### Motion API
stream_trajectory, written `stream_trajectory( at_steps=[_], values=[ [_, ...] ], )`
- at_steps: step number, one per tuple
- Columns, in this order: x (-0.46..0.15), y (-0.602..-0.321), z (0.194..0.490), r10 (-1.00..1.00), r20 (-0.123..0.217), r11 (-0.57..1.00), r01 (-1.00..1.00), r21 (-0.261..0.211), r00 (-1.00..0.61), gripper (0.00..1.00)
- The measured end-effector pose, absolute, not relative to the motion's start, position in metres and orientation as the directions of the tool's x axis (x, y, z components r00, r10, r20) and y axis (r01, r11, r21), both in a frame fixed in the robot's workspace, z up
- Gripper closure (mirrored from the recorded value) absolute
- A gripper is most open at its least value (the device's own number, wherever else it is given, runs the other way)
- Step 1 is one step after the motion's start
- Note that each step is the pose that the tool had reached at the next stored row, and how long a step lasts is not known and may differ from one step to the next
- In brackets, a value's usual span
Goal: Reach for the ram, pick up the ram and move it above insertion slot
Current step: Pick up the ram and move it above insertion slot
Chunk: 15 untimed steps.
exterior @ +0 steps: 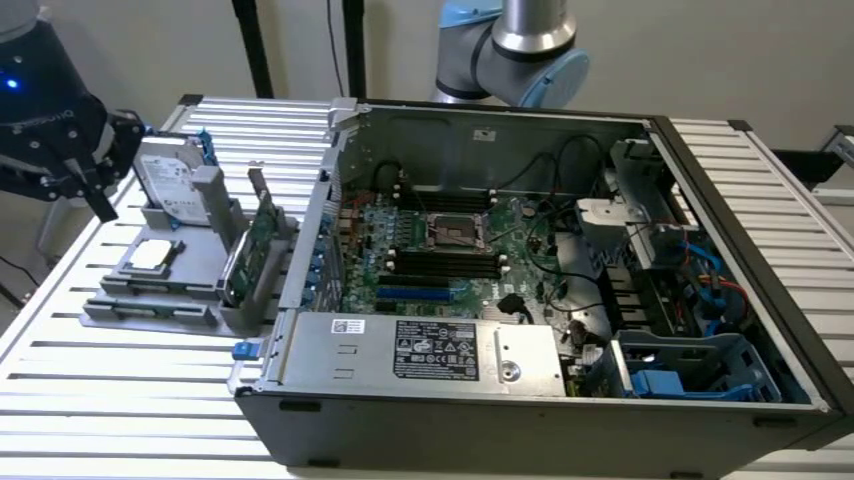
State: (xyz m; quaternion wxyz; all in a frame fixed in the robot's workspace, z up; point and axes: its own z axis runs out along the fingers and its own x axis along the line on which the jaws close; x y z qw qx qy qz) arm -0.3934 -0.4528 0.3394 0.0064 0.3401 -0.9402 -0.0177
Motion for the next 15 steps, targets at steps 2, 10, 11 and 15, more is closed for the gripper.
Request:
stream_trajectory(
  at_steps=[2, 10, 11, 15],
  values=[
    [-0.3933, -0.4528, 0.3393, -0.668, 0.0, 0.744, -0.667, 0.038, -0.744, 0.89],
    [-0.3934, -0.4528, 0.3388, -0.769, 0.0, 0.639, -0.768, 0.038, -0.639, 0.89],
    [-0.3934, -0.4528, 0.3387, -0.78, 0.0, 0.625, -0.78, 0.038, -0.625, 0.89],
    [-0.3933, -0.4528, 0.3383, -0.824, 0.0, 0.567, -0.823, 0.038, -0.567, 0.89]
  ],
)
